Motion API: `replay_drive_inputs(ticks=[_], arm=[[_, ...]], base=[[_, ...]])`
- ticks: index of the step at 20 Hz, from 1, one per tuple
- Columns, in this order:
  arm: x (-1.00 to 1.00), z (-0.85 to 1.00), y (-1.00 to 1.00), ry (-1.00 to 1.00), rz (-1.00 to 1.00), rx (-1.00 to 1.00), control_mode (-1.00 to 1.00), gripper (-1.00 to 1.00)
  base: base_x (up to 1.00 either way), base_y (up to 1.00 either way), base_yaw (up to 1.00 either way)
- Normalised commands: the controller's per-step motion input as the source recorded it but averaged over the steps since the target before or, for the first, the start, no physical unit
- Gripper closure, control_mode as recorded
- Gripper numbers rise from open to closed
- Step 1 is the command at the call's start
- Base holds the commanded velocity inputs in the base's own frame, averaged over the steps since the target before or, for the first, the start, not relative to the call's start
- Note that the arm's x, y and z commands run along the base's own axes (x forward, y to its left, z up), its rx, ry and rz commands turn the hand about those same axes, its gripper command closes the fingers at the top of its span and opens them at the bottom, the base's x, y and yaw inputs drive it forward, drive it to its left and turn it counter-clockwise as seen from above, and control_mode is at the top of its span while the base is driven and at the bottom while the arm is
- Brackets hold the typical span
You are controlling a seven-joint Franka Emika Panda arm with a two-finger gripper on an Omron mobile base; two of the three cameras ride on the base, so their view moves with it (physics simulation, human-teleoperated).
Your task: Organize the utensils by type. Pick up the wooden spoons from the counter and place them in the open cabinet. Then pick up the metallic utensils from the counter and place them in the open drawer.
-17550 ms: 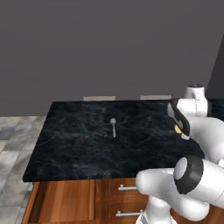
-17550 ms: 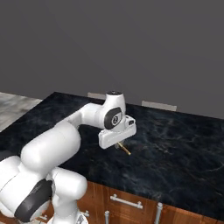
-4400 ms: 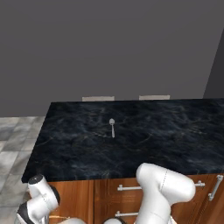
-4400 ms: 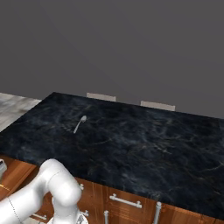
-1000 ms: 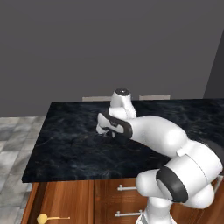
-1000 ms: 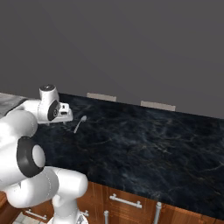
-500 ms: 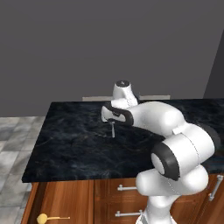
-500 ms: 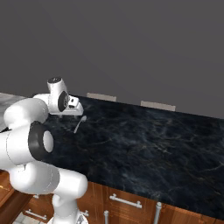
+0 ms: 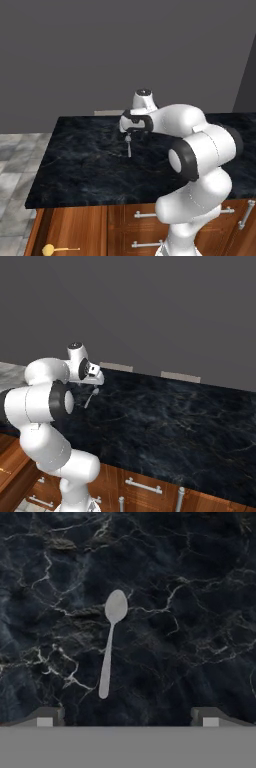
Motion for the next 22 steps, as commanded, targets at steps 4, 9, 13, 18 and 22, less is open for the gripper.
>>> replay_drive_inputs(ticks=[4, 9, 13, 18, 22], arm=[[0.29, -0.12, 0.0, 0.0, -0.01, 0.04, -1.0, -1.0], [0.1, -0.27, 0.0, 0.0, -0.01, 0.02, -1.0, -1.0], [0.14, -0.38, 0.04, 0.0, 0.0, 0.01, -1.0, -1.0], [0.21, -0.33, 0.11, 0.0, 0.0, 0.0, -1.0, -1.0], [0.31, -0.27, 0.12, 0.0, 0.0, 0.0, -1.0, -1.0]], base=[[0.0, 0.0, 0.0], [0.0, 0.0, 0.0], [0.0, 0.0, 0.0], [0.0, 0.0, 0.0], [0.0, 0.0, 0.0]])
